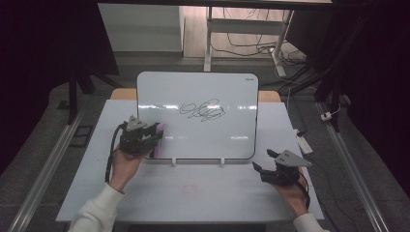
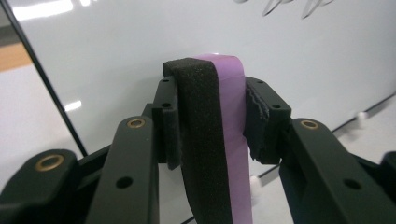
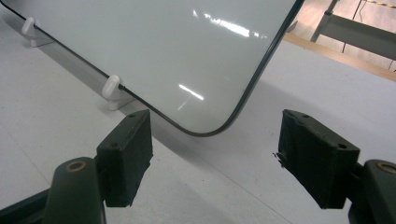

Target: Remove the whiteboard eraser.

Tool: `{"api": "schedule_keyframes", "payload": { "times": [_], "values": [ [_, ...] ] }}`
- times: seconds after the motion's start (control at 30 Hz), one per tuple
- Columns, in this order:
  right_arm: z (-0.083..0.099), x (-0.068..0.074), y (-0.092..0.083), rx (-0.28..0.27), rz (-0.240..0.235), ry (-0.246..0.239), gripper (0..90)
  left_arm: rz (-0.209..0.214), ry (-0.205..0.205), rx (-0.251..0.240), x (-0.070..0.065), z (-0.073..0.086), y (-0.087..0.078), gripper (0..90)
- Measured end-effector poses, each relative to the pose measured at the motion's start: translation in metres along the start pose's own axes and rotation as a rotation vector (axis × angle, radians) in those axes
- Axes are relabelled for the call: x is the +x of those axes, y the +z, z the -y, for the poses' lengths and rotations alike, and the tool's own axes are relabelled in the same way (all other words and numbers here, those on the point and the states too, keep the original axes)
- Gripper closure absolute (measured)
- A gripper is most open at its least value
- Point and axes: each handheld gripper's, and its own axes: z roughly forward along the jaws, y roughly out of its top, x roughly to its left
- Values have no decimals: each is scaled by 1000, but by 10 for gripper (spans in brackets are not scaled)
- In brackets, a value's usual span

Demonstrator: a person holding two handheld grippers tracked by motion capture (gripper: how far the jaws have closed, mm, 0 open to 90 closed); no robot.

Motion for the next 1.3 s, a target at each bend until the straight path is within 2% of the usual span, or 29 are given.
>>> {"api": "schedule_keyframes", "payload": {
  "times": [0.27,0.63,0.73,1.3],
  "values": [
    [1,-1,0,-6,-3,4,259,54,29,-23,-9,-1,-8,598],
    [1,0,1,-15,-17,32,263,153,51,-53,-19,1,-12,597],
    [0,2,2,-16,-22,31,263,180,50,-60,-22,2,-12,597],
    [-4,9,1,-54,-69,43,268,263,102,-60,-54,9,0,597]
  ]
}}
